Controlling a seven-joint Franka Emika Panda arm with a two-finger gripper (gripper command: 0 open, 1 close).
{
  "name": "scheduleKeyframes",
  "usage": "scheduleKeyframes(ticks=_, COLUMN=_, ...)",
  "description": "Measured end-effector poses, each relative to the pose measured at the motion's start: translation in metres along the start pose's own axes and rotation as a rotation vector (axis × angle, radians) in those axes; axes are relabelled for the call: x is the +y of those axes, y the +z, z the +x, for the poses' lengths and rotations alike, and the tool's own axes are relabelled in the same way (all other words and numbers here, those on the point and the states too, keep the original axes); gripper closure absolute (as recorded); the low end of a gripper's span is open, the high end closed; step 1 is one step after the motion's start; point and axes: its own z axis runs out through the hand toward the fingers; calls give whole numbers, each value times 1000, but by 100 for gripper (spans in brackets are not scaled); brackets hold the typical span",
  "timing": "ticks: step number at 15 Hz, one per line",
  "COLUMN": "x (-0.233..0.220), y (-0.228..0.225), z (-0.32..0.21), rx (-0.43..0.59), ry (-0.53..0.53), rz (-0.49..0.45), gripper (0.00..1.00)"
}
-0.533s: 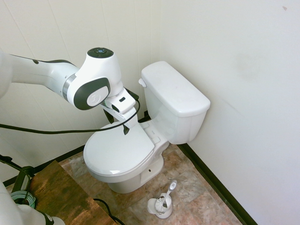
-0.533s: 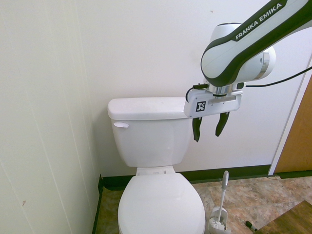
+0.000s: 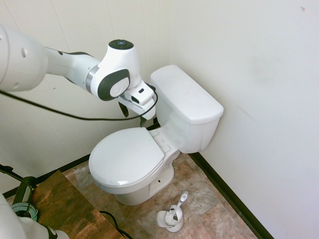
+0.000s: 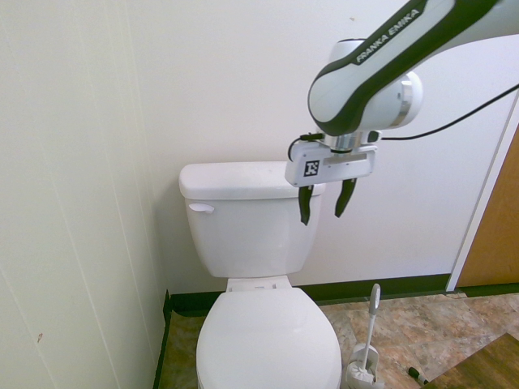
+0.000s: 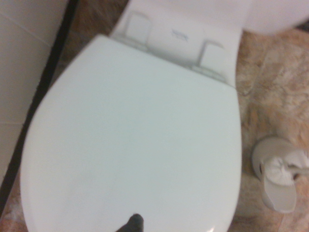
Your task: Flush the toilet
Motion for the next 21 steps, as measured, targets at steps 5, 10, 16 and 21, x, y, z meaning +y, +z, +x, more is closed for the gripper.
scheduleKeyframes(ticks=5, x=-107, y=10, z=18, rx=11, ry=-85, rz=64, gripper=0)
scheduleKeyframes(ticks=10, x=-182, y=53, z=45, rx=33, ry=-104, rz=77, gripper=100)
scheduleKeyframes(ticks=16, x=-229, y=68, z=58, rx=57, ry=-102, rz=103, gripper=100)
scheduleKeyframes(ticks=21, x=-247, y=67, z=65, rx=64, ry=-99, rz=120, gripper=100)
